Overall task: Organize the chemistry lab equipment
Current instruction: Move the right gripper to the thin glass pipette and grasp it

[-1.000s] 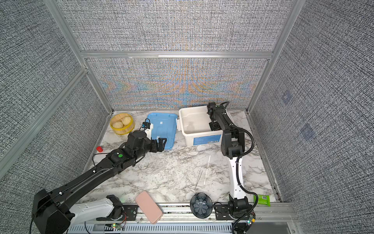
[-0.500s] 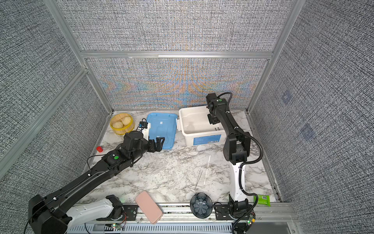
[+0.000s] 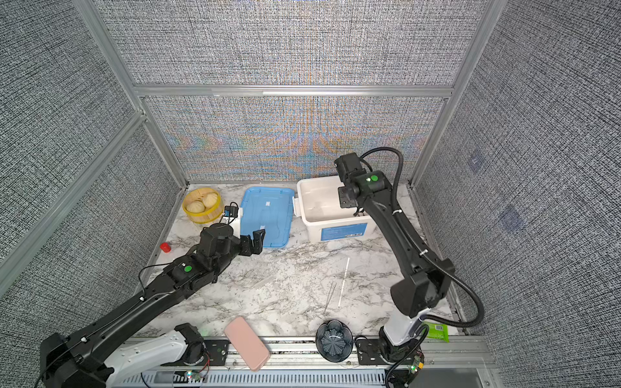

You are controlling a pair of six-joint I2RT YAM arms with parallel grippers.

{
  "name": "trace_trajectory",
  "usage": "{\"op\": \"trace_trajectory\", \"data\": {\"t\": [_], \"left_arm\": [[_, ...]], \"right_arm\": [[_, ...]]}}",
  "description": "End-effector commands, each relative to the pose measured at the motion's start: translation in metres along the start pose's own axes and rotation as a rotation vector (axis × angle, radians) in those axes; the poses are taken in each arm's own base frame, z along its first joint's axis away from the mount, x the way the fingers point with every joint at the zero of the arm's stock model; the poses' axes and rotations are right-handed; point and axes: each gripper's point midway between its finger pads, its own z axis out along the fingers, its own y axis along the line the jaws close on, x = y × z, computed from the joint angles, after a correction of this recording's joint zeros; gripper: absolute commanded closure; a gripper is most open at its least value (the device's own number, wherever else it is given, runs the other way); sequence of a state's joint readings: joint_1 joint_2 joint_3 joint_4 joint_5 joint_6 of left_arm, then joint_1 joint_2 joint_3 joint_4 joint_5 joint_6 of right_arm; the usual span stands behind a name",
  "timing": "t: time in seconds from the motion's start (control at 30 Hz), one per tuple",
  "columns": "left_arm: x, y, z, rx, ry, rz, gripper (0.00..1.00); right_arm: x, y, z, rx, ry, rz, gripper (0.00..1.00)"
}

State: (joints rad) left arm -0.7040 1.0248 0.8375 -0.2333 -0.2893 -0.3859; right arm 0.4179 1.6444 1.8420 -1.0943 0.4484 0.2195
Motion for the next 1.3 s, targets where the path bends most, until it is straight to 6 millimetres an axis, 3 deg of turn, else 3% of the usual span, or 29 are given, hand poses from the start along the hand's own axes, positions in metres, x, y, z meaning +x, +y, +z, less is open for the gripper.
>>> {"op": "trace_trajectory", "data": {"t": [0.0,0.13,0.27,0.5,0.73,0.97,1.27], "left_arm": [[-0.009,0.003,0.001,-0.021,-0.04,0.006,0.01],[-0.012,0.005,0.002,-0.041,-0.05,0.013,0.01],[-0.014,0.01,0.002,-0.063,-0.076,0.01,0.01],[-0.019,0.016,-0.001,-0.103,-0.089,0.023,0.01],[-0.014,0.023,-0.004,-0.125,-0.095,0.024,0.01],[-0.012,0.026,-0.001,-0.15,-0.08,0.049,0.01],[-0.014,0.026,0.001,-0.159,-0.076,0.066,0.01]], "right_arm": [[0.018,-0.008,-0.017,0.034,-0.044,0.11,0.67],[0.062,-0.009,-0.029,-0.023,-0.028,0.189,0.67],[0.105,0.007,-0.031,-0.129,0.061,0.258,0.67],[0.175,0.066,-0.006,-0.23,0.26,0.314,0.64],[0.245,0.1,0.03,-0.211,0.458,0.45,0.55],[0.282,0.119,0.048,-0.183,0.582,0.505,0.53],[0.299,0.14,0.059,-0.194,0.649,0.498,0.53]]}}
